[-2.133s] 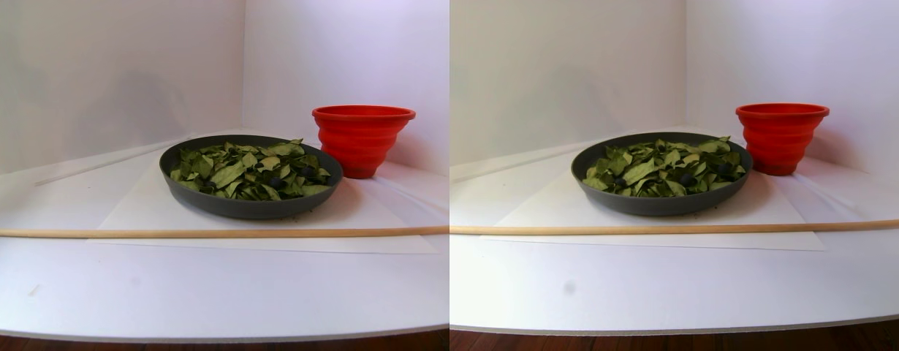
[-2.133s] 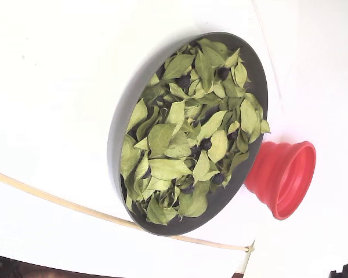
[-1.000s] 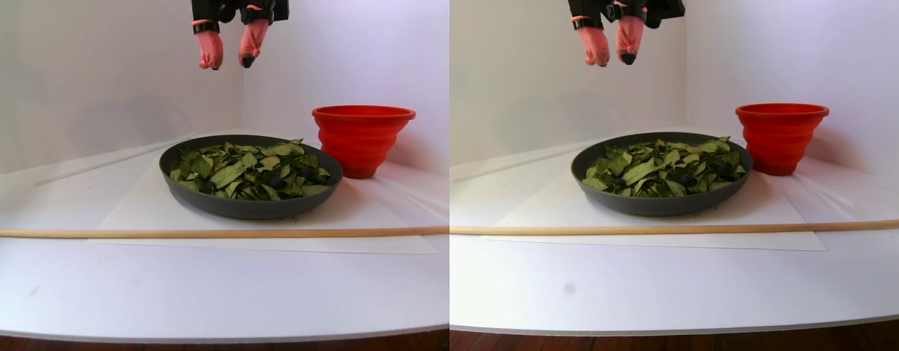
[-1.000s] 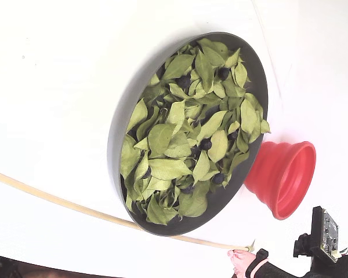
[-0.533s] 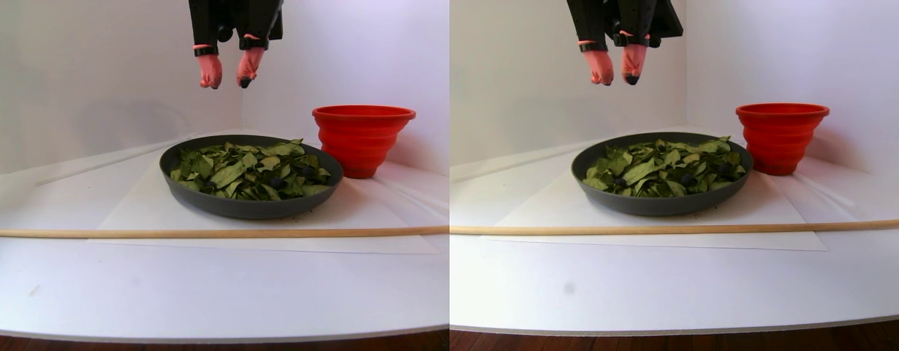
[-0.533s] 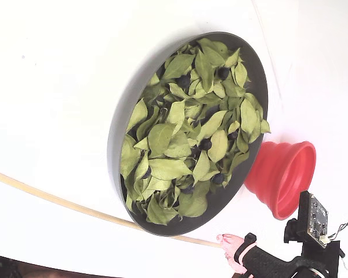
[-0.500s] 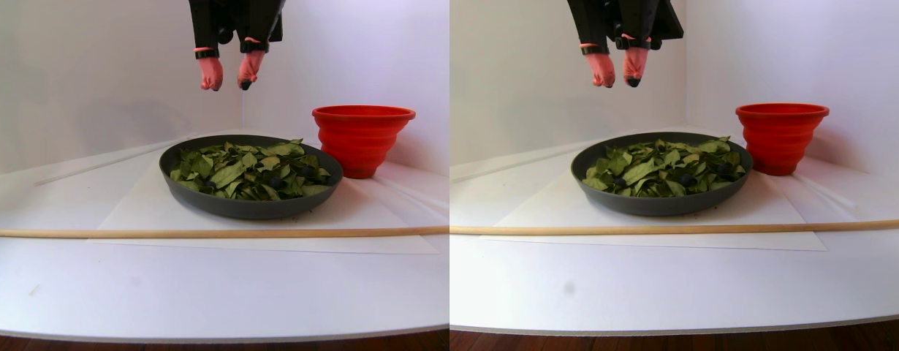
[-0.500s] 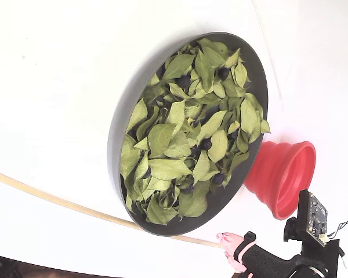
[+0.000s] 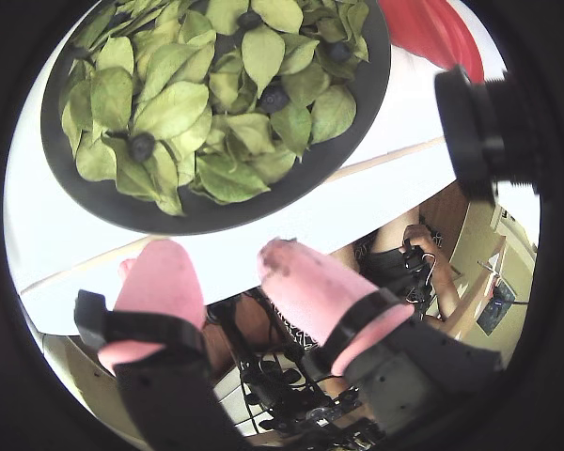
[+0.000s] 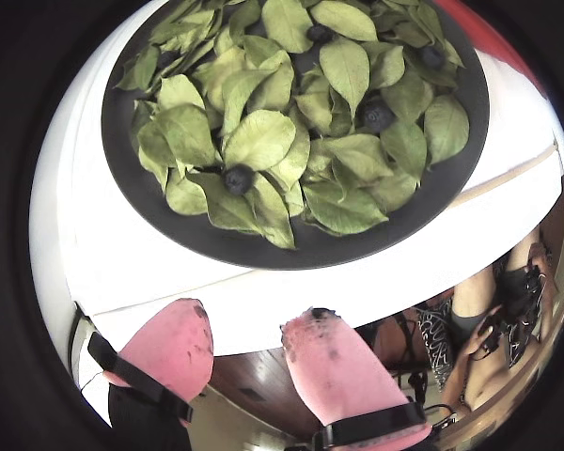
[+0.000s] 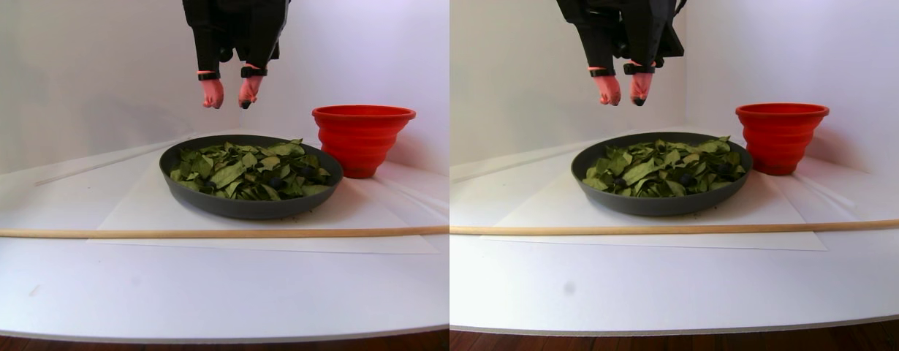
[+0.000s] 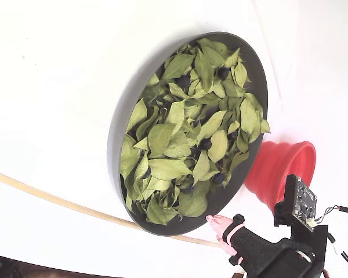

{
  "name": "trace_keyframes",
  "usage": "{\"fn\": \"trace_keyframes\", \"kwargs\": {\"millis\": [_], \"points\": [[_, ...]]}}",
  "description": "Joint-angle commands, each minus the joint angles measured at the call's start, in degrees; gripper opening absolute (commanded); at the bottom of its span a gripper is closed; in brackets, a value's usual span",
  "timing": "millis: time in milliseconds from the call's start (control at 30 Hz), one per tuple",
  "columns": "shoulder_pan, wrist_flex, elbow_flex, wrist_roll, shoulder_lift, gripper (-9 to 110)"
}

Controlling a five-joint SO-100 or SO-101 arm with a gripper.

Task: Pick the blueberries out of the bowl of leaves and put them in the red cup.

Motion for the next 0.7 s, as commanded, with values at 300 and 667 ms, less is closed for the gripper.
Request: {"fn": "trace_keyframes", "kwargs": {"millis": [300, 667], "points": [[-0.18, -6.86, -0.18, -0.53, -5.8, 15], [-0.7, -11.25, -0.7, -1.05, -11.16, 15]]}}
